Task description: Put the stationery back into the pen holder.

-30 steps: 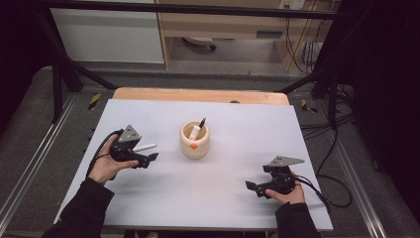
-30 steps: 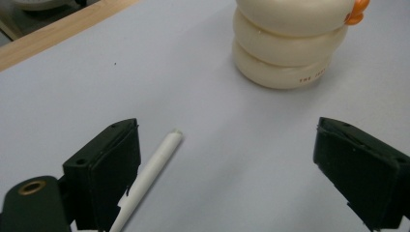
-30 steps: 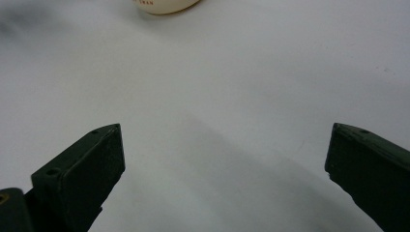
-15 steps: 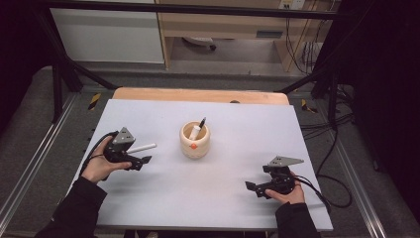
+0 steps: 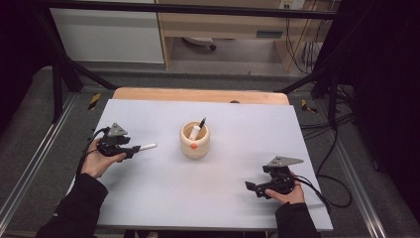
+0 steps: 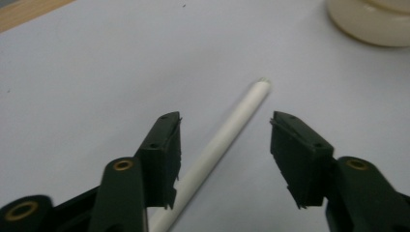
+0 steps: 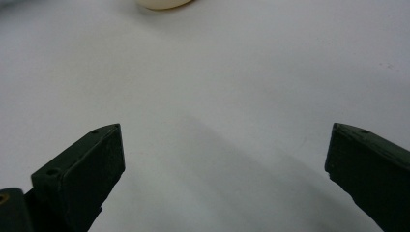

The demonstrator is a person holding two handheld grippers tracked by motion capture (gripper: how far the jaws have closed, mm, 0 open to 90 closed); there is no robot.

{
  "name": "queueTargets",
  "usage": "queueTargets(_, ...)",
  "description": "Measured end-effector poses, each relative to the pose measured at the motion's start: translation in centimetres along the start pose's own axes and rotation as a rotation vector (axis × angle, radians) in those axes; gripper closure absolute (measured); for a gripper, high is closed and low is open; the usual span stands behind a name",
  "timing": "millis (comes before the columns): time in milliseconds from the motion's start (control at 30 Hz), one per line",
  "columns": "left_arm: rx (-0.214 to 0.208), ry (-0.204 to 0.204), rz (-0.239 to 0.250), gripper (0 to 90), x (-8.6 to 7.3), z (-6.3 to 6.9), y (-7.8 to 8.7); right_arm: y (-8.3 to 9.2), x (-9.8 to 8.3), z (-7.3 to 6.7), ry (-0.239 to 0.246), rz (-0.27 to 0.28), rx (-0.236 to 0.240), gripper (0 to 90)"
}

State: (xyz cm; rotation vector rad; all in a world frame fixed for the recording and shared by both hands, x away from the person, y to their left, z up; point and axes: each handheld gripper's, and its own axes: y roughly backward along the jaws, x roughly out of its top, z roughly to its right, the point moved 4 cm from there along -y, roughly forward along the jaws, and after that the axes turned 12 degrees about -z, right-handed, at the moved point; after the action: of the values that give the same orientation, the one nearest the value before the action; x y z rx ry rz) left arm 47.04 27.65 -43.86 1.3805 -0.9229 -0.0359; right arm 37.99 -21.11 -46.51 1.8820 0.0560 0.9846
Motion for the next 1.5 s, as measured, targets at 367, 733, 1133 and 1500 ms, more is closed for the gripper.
queueTargets(367,-0.022,-0.041,-0.021,64.5,-0.4,-1.0,-1.1,0.0,0.0,0.0,-0.002,-0.003,-0.001,1.4)
queueTargets(733,-0.060,-0.189,-0.071,52.2,-0.2,-1.4,-1.4,0.0,0.0,0.0,-0.002,-0.005,-0.001,1.4)
queueTargets(1133,-0.094,-0.312,-0.111,57.9,0.1,-2.0,-1.6,-0.1,0.0,0.0,-0.005,-0.008,0.001,1.4)
queueTargets(1500,-0.118,-0.349,-0.135,65.3,0.1,-1.9,-2.5,-0.1,-0.1,0.0,0.002,-0.011,-0.002,1.4)
